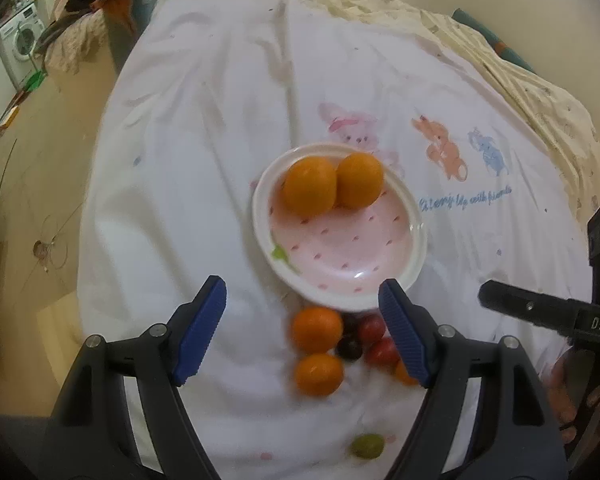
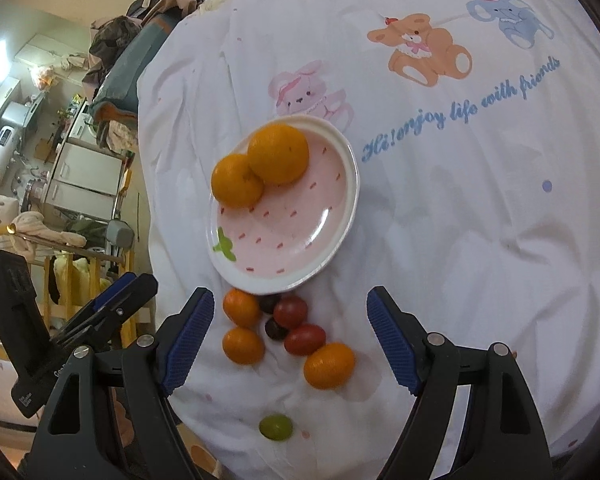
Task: Organize fruits
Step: 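Grasp another orange beside the plate with the left tool, then grasp a red cherry tomato with the right tool while the left tool holds its orange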
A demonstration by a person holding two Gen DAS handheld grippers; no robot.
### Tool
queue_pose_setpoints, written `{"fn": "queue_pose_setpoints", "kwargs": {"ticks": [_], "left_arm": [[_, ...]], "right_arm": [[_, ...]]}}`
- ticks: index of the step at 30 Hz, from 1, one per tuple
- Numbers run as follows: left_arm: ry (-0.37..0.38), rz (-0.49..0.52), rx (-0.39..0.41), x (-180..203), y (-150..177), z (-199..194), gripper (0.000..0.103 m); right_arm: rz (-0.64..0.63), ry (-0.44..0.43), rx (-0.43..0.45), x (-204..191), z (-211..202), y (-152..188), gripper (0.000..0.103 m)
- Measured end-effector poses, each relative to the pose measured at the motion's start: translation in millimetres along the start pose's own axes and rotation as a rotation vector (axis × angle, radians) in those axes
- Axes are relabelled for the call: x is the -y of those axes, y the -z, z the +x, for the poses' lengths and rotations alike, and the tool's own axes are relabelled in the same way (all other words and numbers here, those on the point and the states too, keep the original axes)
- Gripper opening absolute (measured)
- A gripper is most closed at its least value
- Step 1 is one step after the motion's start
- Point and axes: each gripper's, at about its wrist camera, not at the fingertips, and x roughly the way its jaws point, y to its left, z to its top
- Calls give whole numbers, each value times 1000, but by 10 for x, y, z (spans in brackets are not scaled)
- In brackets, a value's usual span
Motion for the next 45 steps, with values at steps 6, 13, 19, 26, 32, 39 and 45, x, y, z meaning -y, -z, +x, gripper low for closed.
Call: {"fn": "queue_pose_setpoints", "kwargs": {"ticks": [6,13,19,26,32,39,45], "left_arm": [[-23,-38,-39,-183,176,69,76],[-58,-43,-28,-265,249,184,76],[14,11,-110,-129,380,404,76],[48,117,-223,146,618,675,65],[38,133,-252,187,651,773,49],[58,147,-268,236,652,744,36],[73,114,-233,203,578,573,36]], "right_arm": [[10,21,-17,13,6,115,82],[55,64,-37,71,131,117,84],[89,93,-40,119,201,77,84],[101,98,-43,148,234,25,84],[93,104,-59,131,301,21,84],[67,110,-86,69,392,46,84],[0,103,-146,-58,521,90,84]]}}
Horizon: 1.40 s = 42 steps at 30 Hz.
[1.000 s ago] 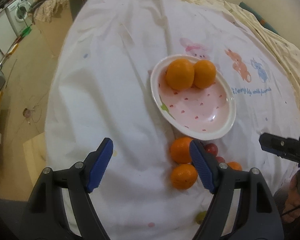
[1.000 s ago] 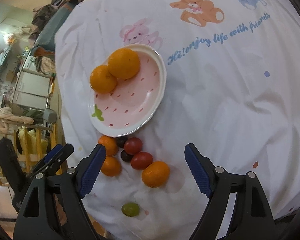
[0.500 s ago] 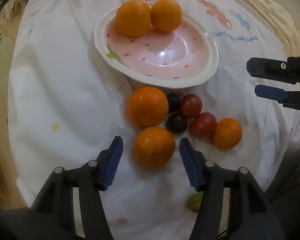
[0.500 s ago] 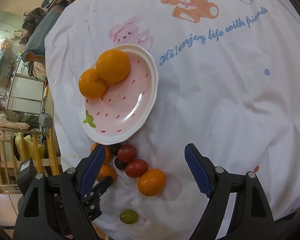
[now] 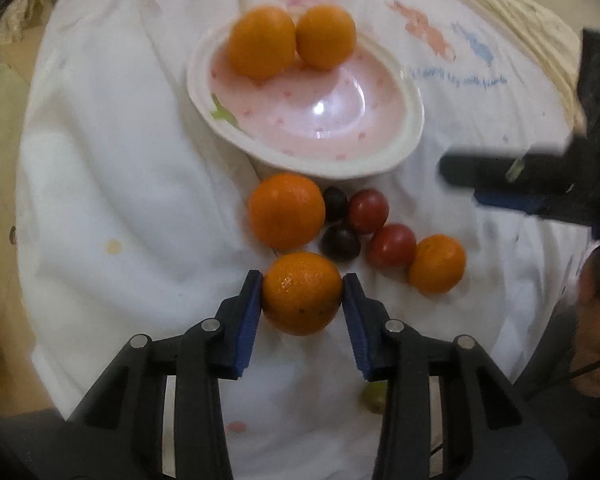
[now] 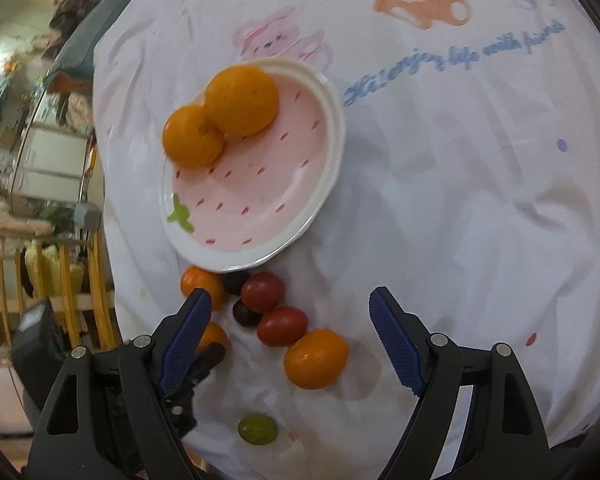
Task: Organize fruits
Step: 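Grasp a red cherry tomato with the right tool while the left tool holds its orange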
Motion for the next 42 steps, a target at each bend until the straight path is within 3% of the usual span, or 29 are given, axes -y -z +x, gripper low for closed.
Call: {"fn": "queue_pose_setpoints", "kwargs": {"ticks": [7,11,13,23,26,28,36,42], "left_arm": [[-65,-55,128,-187,-77,-312,36],[-85,-87,129,-301,-80,-324,36],[-89,-95,124,-334,-78,-314,36],[-71,-105,101,-360,-57,-271,36],[-76,-103,106,-359,-64,-268,36],[-80,-100,109,-358,-65,-267,36],[-99,-99,129,-354,-78,-292,36],[-125,-86,166,-323,-90,-350,36]], "right_arm": [[-256,178,-74,-328,273,86,80],[-347,214,-124,-428,420,137,74],[-381,210,-154,-468,491,177,65],[-508,349,-143,-543,673,281,62],[-520,330,-129,-562,674,295,53],[-523,296,-121,-569,651,350,40],[-441,166,-80,-442,328,328,40],[-382,114,-26,-267,82,288,40]]}}
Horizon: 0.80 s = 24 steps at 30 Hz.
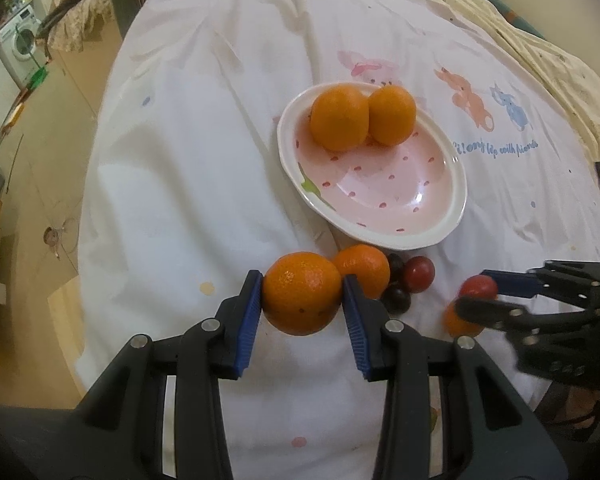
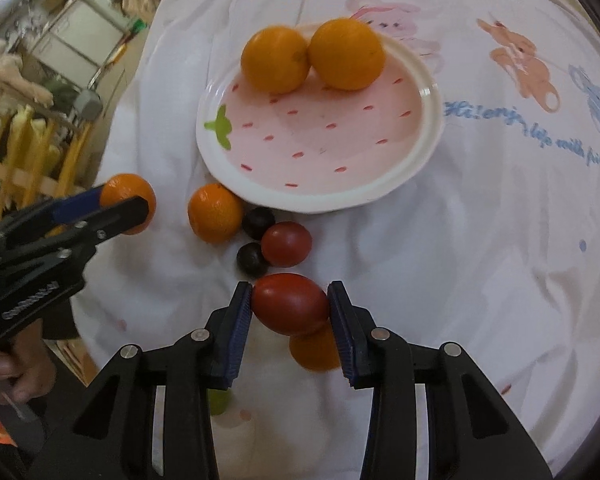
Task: Organize fruits
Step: 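Grasp a red cherry tomato with the right tool while the left tool holds its orange, then place the orange on the plate with the left tool while the right tool drops the tomato in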
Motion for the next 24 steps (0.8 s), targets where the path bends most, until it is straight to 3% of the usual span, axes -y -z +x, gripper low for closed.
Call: {"fn": "queue_pose_setpoints", "kwargs": {"ticks": [8,15,24], "left_arm": [[-17,17,57,99,-65,-148,36],[-11,22,72,182,-303,-293,36],[-45,63,100,182,-764,-323,36]], "right_arm": [[102,-41,148,228,-533,37,40],[163,-70,292,358,-884,-173,40],[168,-82,335,519,-932,-644,40]]}}
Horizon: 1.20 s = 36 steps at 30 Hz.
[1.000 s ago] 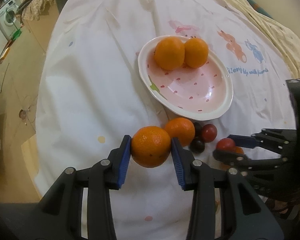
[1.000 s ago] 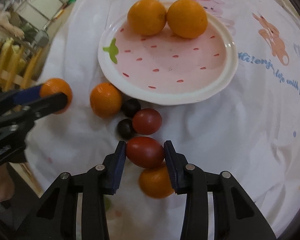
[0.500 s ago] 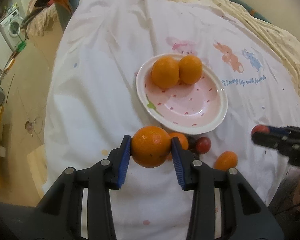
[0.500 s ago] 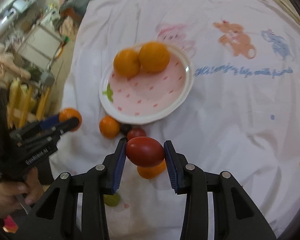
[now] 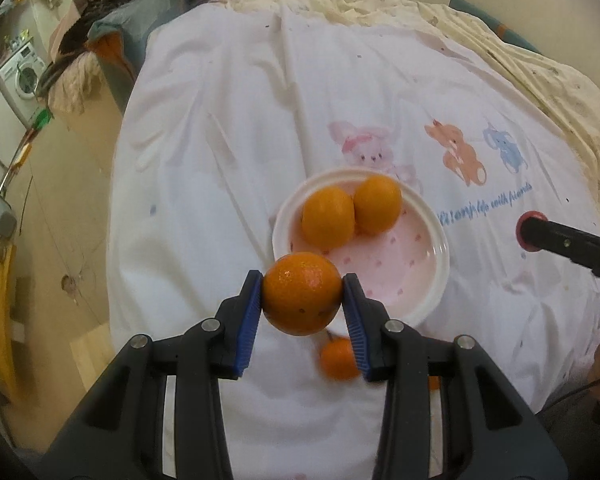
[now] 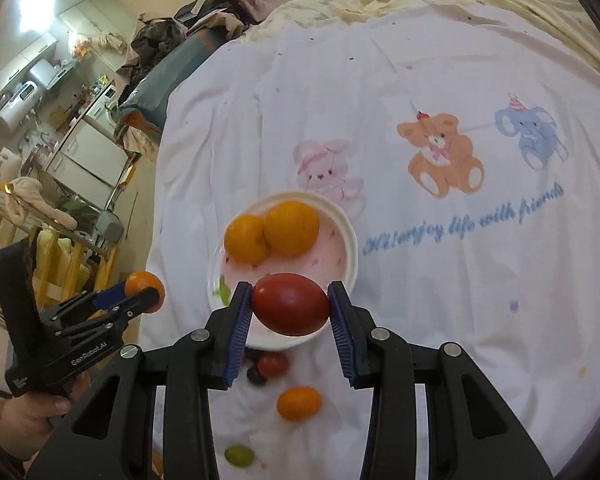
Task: Organize fruits
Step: 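Place the orange on the plate with the left tool while the right tool drops the tomato in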
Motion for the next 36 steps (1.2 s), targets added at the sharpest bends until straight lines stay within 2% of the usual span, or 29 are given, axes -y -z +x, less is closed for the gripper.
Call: {"fn": "queue_pose_setpoints", "kwargs": {"ticks": [4,12,16,24,36], "left_arm": [[12,-4,-4,5,-203,123,36],[103,-18,-3,149,-676,526,36],[141,-43,-59,196,-848,858,36],[150,-65,-127,231,-975,1324,36],[132,-61,-160,280,-978,1426,38]], "right_arm": [[-34,14,-31,0,233,-170,40],[-82,44,-109,81,715,-293,40],[-95,53,-143,148,920,-343,40],[-103,50,-189,232,1202,-363,41],[-135,70,-218,220,1373,-279,42]]}}
